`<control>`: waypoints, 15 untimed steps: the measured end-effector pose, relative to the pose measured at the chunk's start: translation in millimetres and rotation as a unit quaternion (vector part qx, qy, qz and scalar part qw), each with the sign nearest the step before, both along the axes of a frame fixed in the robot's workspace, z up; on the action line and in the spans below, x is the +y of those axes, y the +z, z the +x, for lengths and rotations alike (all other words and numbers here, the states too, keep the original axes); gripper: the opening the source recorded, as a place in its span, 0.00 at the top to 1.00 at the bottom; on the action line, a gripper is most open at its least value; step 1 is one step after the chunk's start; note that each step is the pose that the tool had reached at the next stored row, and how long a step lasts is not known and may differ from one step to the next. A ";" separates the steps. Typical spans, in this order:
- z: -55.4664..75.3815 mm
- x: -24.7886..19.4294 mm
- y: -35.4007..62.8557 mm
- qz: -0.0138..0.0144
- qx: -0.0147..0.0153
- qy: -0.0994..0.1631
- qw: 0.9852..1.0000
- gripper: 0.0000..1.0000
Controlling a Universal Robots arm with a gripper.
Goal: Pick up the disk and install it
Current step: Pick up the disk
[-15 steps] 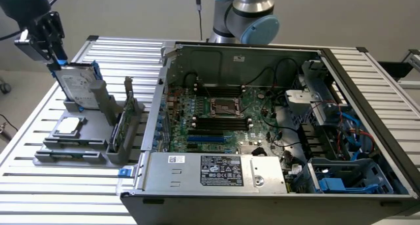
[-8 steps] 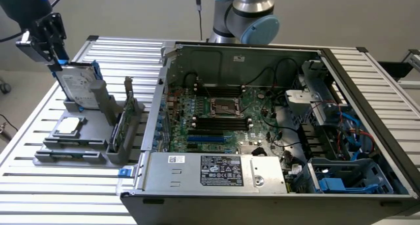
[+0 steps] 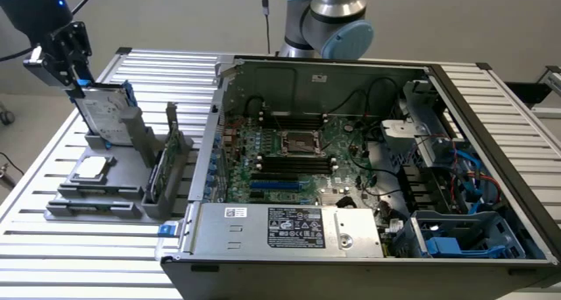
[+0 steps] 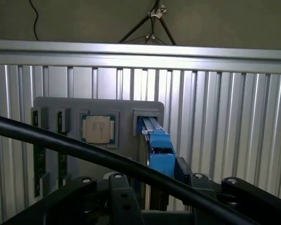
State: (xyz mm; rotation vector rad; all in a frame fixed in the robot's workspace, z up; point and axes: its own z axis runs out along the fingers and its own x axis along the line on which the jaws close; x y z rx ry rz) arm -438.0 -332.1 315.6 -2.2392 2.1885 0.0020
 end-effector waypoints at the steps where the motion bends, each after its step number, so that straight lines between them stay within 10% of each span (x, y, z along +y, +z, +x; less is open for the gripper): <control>1: 0.0 0.2 -1.1 0.000 0.000 0.000 1.000 0.52; 15: -2.1 4.3 -13.3 0.000 0.000 0.000 1.000 0.52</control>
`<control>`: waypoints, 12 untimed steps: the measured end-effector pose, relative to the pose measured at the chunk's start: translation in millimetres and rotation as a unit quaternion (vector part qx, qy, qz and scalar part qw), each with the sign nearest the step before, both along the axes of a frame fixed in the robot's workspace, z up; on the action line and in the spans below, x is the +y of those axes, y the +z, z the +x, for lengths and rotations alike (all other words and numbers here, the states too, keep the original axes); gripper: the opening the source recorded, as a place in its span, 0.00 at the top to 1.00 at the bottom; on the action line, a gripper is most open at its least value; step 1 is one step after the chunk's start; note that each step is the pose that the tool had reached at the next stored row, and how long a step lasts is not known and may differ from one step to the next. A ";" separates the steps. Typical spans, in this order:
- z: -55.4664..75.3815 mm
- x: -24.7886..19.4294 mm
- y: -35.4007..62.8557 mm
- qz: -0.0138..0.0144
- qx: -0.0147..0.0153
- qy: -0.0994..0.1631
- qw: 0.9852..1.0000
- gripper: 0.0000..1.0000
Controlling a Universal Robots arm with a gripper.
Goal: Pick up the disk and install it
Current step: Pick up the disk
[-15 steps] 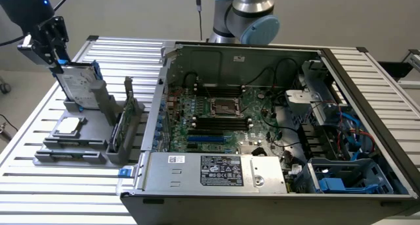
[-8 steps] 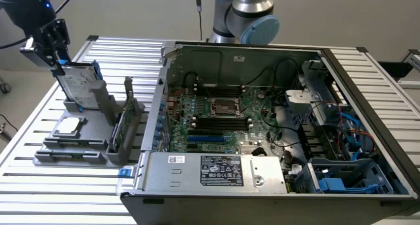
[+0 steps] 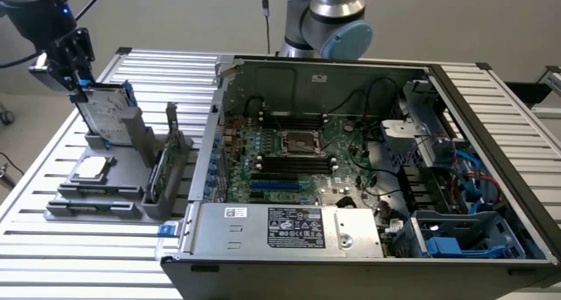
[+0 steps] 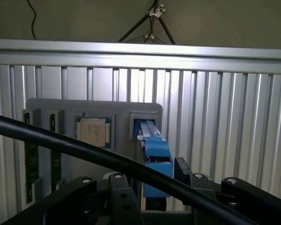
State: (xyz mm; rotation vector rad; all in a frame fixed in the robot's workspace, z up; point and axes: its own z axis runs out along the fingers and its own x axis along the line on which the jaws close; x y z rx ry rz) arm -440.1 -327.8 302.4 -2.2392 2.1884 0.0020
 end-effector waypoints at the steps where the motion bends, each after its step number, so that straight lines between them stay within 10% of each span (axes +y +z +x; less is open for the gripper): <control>1: -0.2 0.7 -0.9 0.000 0.000 0.000 1.000 0.52; 12: -1.6 3.0 -7.6 0.000 0.000 0.000 1.000 0.52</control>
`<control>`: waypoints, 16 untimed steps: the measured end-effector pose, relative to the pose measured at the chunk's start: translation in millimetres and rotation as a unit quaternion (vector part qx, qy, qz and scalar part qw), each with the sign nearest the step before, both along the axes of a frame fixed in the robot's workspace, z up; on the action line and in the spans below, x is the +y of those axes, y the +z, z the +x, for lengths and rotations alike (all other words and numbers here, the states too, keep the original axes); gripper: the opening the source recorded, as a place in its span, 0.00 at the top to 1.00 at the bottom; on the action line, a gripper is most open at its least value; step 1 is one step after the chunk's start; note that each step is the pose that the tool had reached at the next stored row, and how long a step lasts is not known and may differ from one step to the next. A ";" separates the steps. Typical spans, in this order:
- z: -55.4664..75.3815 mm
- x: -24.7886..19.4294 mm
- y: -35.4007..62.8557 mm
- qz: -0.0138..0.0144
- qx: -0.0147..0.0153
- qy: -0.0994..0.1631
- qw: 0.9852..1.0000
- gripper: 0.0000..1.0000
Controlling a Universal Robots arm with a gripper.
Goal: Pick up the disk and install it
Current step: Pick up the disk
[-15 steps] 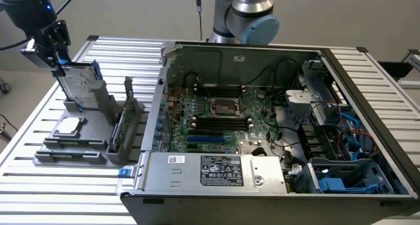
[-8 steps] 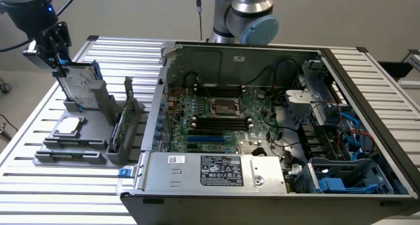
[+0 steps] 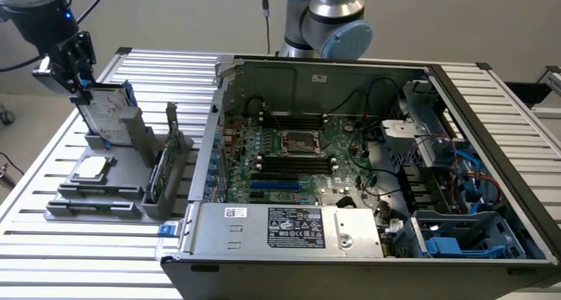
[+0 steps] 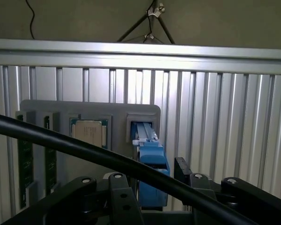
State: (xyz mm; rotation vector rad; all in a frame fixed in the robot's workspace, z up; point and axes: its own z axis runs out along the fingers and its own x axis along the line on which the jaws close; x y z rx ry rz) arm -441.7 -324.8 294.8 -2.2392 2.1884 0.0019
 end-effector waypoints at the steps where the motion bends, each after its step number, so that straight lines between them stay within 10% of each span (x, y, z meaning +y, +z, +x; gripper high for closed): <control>1: -0.1 0.0 -0.5 0.000 0.000 0.000 1.000 0.52; 16: -0.7 -0.1 -4.4 0.000 0.000 0.000 1.000 0.52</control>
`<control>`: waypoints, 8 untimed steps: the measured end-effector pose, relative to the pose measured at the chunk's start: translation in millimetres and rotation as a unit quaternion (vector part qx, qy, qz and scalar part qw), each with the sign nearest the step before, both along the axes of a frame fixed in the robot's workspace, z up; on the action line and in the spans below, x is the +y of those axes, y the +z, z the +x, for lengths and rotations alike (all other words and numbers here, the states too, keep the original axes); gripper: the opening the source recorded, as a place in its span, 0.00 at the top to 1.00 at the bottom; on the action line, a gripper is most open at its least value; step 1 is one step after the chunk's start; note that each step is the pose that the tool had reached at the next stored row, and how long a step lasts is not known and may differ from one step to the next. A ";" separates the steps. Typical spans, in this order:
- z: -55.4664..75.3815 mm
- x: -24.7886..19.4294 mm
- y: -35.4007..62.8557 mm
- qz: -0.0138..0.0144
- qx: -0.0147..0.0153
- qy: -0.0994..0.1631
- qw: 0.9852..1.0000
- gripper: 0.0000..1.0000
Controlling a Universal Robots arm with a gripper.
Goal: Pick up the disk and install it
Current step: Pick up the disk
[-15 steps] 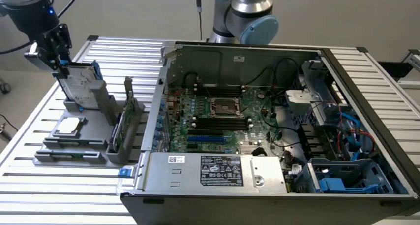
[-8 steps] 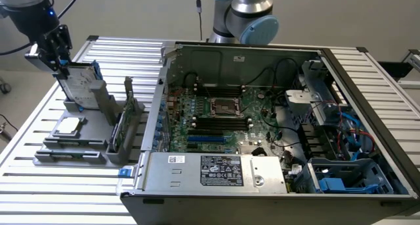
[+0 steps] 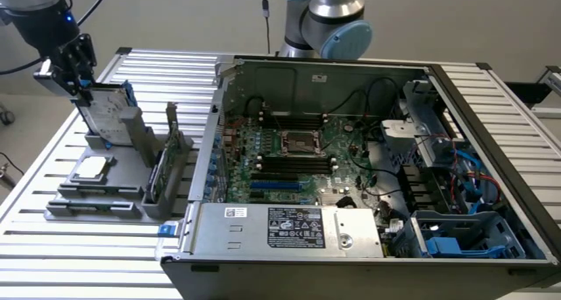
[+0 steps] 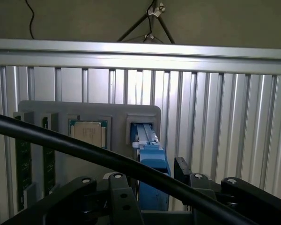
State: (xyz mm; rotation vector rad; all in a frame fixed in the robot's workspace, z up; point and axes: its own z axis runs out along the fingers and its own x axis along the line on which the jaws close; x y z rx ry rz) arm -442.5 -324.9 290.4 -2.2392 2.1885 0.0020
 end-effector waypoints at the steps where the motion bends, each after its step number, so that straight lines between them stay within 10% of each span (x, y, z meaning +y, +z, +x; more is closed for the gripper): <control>1: 0.0 0.0 0.0 0.000 0.000 0.000 1.000 0.54; 8: 0.0 0.0 -0.2 -0.001 0.000 0.000 1.000 0.61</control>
